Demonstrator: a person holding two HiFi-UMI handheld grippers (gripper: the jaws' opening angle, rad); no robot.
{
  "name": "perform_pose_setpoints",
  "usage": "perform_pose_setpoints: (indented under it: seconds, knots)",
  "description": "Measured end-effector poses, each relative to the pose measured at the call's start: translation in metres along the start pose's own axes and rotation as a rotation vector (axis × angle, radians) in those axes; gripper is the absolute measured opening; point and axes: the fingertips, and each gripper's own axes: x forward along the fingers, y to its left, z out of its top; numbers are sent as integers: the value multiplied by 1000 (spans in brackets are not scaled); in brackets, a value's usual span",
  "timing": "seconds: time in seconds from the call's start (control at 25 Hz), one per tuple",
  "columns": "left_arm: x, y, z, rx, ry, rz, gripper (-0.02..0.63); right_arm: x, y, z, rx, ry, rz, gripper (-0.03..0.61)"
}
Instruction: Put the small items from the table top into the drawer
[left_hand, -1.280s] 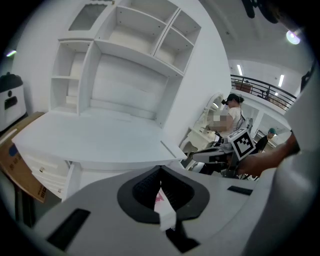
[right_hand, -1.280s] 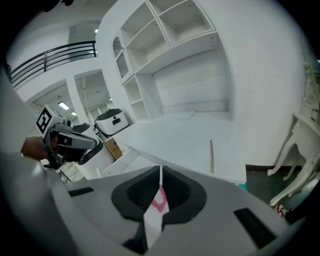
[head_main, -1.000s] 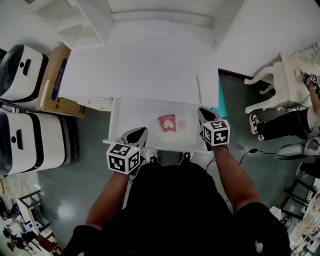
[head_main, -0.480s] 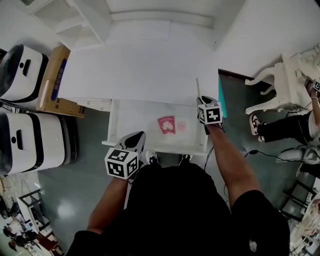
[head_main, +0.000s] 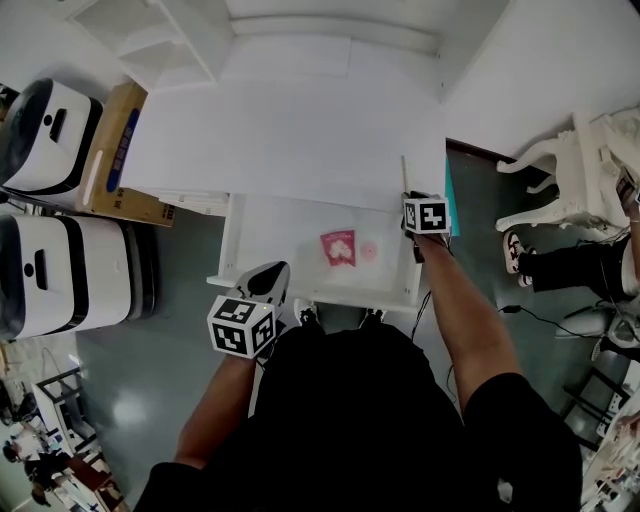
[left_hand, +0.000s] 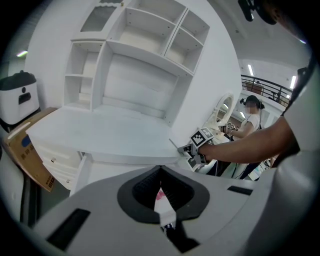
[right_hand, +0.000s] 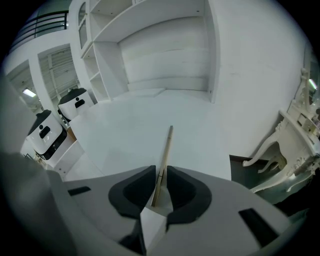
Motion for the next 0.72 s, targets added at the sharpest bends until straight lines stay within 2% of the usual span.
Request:
perform_pose_setpoints:
  seconds: [0.36, 0.72]
  knots:
    - [1, 1, -4, 3, 6, -8, 9, -1, -8, -3, 102, -11, 11, 46]
    - [-2, 1, -10, 10, 13, -16, 9, -28, 10, -2, 17, -58, 42, 46]
